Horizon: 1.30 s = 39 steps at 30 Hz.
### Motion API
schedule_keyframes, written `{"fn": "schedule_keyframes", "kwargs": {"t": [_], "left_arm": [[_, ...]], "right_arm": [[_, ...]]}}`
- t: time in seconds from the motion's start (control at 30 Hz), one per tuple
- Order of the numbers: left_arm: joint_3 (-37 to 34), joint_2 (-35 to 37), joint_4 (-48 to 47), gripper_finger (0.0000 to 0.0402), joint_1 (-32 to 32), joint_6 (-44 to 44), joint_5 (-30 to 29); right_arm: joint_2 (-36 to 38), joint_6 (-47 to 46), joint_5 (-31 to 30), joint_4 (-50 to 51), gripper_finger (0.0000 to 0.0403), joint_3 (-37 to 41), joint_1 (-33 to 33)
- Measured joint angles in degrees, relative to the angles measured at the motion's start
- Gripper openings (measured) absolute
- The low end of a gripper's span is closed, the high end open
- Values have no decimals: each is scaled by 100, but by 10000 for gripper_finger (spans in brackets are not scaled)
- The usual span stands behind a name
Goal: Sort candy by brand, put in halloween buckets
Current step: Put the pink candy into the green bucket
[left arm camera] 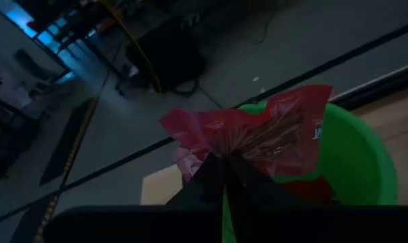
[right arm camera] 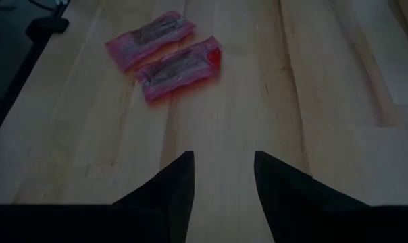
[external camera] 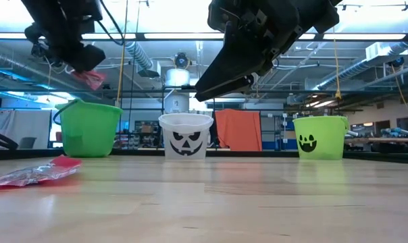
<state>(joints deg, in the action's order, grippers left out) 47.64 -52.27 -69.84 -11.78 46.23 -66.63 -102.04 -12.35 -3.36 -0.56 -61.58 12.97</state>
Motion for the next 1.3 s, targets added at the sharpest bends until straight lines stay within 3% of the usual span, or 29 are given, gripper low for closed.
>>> {"fn": "schedule_keyframes", "kwargs": {"t": [0.23,0.4,0.83,0.97,1.13,1.3], "left_arm": [[0,-1,931,14,-986,-1391,795],[0,-2,1353,26,-1430,-1660,817],[0,-2,1641,152,-1643,-1830,1010],[0,-2,1748,160,-1618,-2373,1940],[2,-2,2034,161,-1476,-2770,3959],[-153,4,2638,161,-594,-3209,5430]], "right_arm": [[0,8,0,56,165,0,0],[0,8,89,122,165,0,2],[0,5,210,203,165,0,13],[0,8,207,203,165,0,13],[0,29,203,203,165,0,13],[0,34,199,203,165,0,13]]}}
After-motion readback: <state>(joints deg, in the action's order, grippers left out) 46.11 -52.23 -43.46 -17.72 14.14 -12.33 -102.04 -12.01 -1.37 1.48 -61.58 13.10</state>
